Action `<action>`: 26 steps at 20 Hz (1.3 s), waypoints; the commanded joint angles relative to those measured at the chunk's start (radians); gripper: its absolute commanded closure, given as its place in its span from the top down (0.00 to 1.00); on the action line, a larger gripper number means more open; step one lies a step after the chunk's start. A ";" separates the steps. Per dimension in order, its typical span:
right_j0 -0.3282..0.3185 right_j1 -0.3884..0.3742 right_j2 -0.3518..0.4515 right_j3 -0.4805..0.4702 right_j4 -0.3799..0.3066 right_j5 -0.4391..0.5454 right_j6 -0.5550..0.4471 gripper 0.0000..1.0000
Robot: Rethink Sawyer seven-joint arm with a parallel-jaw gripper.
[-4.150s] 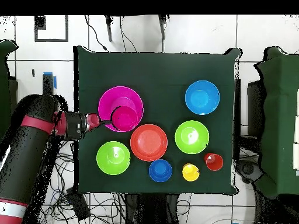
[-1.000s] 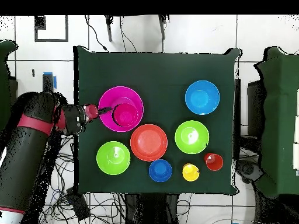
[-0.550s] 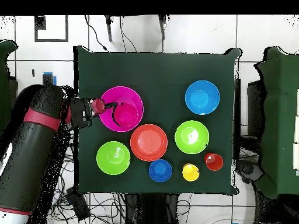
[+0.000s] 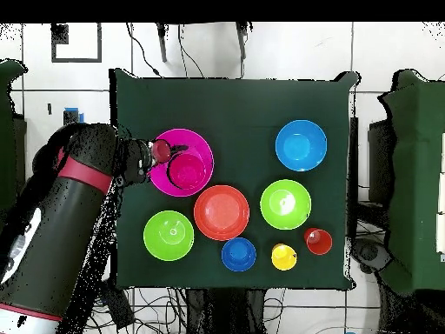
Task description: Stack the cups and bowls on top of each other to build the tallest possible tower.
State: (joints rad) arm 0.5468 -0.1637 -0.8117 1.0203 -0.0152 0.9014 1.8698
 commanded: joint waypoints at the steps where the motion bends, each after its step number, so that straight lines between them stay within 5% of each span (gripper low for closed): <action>1: -0.034 0.017 0.191 0.085 -0.029 -0.096 0.036 1.00; 26: -0.074 0.005 0.276 0.171 -0.028 -0.190 0.027 1.00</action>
State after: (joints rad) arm 0.5043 -0.1664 -0.7208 1.1150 -0.0155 0.7817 1.8698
